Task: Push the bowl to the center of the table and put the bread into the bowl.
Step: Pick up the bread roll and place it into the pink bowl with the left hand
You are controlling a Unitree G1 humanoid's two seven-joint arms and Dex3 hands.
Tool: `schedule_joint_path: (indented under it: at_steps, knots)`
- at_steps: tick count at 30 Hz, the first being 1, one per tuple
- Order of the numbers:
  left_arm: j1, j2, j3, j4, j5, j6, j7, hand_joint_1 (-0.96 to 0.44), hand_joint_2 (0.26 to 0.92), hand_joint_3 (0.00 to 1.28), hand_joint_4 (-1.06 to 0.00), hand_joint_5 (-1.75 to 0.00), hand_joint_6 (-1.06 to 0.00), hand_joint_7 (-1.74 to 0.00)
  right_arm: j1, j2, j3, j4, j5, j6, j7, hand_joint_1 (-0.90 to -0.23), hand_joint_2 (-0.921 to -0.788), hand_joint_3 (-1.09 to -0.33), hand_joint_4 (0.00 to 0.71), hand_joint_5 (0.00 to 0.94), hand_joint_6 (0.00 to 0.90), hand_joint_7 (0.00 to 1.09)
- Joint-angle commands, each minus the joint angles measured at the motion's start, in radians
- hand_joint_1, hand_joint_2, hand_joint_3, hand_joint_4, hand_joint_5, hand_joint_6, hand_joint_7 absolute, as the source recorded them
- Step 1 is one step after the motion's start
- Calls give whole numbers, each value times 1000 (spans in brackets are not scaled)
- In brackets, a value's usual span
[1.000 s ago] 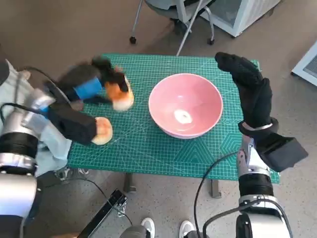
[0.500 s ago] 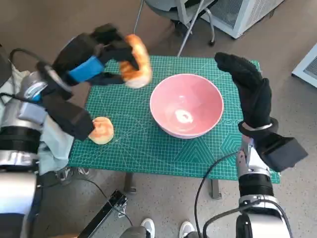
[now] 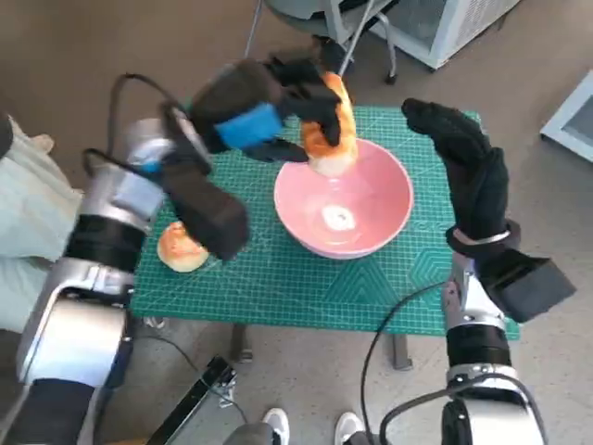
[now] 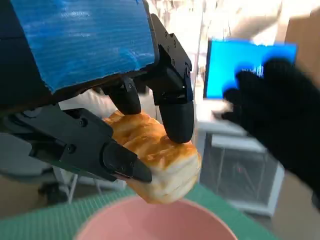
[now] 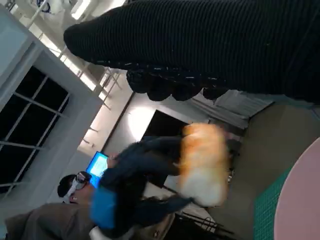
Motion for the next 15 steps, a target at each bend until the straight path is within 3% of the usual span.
schedule_joint_path:
  at_steps: [1, 8, 10, 12, 13, 14, 15]
  knots:
    - [-31, -45, -32, 72, 35, 22, 23, -1, 921, 101, -587, -1157, -657, -1242, 27, 0, 2, -3, -7, 1, 3, -588, -921, -756, 382, 10, -1, 919]
    - [-29, -92, -79, 132, 76, 88, 4, -1, 921, 121, -552, -1216, -644, -1236, 34, -13, -3, -3, -3, 6, 6, -580, -921, -763, 384, 11, 0, 921]
    - [-26, -98, -84, 147, 78, 111, -18, -1, 921, 155, -522, -1269, -595, -1265, 37, -15, -4, -6, 1, 8, 10, -579, -921, -762, 384, 11, 0, 923]
    - [-21, -97, -90, 156, 80, 131, -42, -1, 921, 241, -426, -1367, -496, -1366, 40, -17, -6, -9, 3, 7, 10, -575, -921, -763, 385, 11, 0, 925]
    - [-19, -95, -93, 158, 81, 138, -52, -30, 898, 238, -310, -1087, -372, -1158, 41, -18, -6, -10, 3, 6, 9, -574, -921, -762, 385, 11, 0, 925]
    - [-17, -91, -92, 156, 76, 148, -74, -40, 898, 222, -289, -947, -343, -1054, 42, -19, -7, -10, 3, 5, 8, -573, -921, -762, 385, 11, 0, 925]
    - [-15, -88, -91, 154, 72, 155, -90, -64, 894, 172, -223, -669, -255, -879, 42, -20, -7, -10, 3, 4, 8, -573, -921, -761, 386, 12, 1, 925]
